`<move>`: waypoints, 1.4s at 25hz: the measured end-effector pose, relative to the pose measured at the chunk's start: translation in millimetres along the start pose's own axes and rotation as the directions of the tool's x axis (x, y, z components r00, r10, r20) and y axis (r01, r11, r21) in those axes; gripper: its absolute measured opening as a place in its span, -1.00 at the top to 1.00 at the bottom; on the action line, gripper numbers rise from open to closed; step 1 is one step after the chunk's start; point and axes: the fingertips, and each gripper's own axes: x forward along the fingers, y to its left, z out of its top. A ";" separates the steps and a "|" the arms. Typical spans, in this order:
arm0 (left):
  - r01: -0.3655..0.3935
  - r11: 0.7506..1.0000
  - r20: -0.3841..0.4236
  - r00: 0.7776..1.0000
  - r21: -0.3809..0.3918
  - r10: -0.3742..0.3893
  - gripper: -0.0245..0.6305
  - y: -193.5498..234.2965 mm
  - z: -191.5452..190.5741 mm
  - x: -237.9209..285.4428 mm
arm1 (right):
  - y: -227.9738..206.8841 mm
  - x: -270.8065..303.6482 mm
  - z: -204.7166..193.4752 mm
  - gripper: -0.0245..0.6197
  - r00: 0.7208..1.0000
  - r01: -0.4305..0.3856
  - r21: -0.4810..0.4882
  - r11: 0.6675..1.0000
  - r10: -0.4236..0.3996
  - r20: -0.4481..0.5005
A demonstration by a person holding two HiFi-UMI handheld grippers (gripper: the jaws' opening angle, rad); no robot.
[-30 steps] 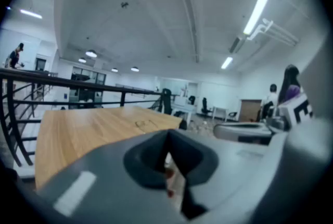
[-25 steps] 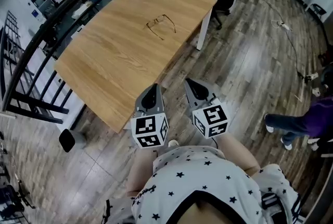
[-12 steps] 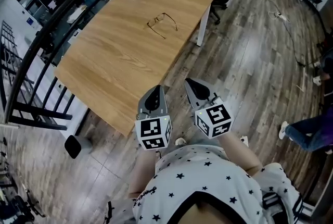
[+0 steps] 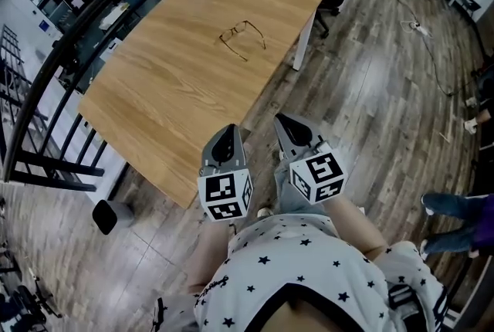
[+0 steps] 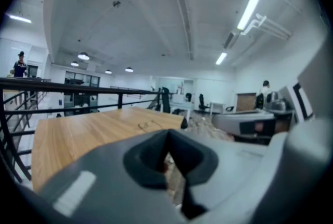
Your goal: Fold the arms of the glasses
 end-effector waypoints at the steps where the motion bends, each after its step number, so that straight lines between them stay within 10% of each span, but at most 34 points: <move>1: -0.006 1.000 0.001 1.000 -0.001 0.006 0.91 2.3 0.8 5.0 | -3.4 6.1 1.1 0.87 1.000 -0.005 -0.006 1.000 0.005 -0.001; 35: -0.257 0.960 -0.015 0.966 -0.108 0.257 0.91 31.3 62.2 267.3 | -209.4 214.6 58.7 0.87 0.967 -0.255 -0.102 0.962 0.251 -0.052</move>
